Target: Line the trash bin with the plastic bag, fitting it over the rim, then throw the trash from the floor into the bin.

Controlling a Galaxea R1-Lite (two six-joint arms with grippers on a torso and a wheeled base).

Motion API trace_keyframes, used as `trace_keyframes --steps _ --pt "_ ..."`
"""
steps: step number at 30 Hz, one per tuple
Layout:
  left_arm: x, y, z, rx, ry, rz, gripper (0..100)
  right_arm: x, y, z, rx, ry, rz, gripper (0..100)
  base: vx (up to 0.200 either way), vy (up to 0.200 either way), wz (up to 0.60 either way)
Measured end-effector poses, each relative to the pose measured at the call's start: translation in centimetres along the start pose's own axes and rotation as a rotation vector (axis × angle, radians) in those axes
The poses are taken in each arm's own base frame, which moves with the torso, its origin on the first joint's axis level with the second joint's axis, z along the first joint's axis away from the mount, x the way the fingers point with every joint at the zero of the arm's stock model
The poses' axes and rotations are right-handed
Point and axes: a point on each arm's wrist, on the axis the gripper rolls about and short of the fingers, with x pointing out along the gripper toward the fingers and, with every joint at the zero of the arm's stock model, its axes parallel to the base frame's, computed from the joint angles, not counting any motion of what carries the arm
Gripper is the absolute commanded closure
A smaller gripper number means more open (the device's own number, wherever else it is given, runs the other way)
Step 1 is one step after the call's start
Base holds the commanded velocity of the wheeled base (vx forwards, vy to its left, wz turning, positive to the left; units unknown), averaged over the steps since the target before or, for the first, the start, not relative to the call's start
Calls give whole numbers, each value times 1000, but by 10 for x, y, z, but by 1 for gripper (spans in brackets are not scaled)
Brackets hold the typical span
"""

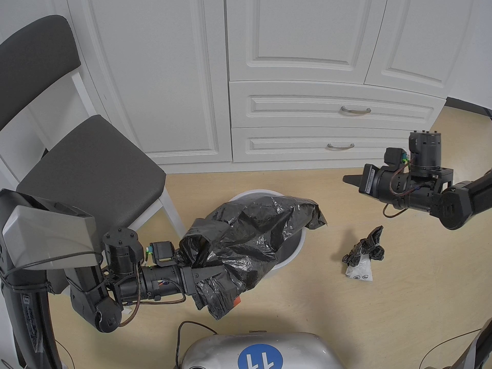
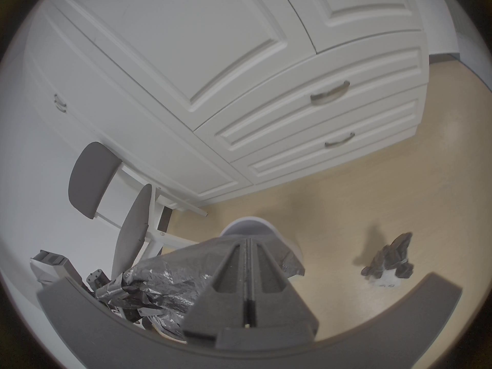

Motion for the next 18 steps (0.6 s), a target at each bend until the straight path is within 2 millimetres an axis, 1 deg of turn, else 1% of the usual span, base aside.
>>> trace_keyframes --steps 8,12,18 --pt "-3 0 5 11 -19 2 100 40 13 -12 68 59 45 100 0 0 0" --pt "-4 1 6 10 -23 7 100 55 10 -22 73 87 42 100 0 0 0" --pt "-4 2 6 9 -22 10 100 86 6 -44 76 134 41 100 0 0 0"
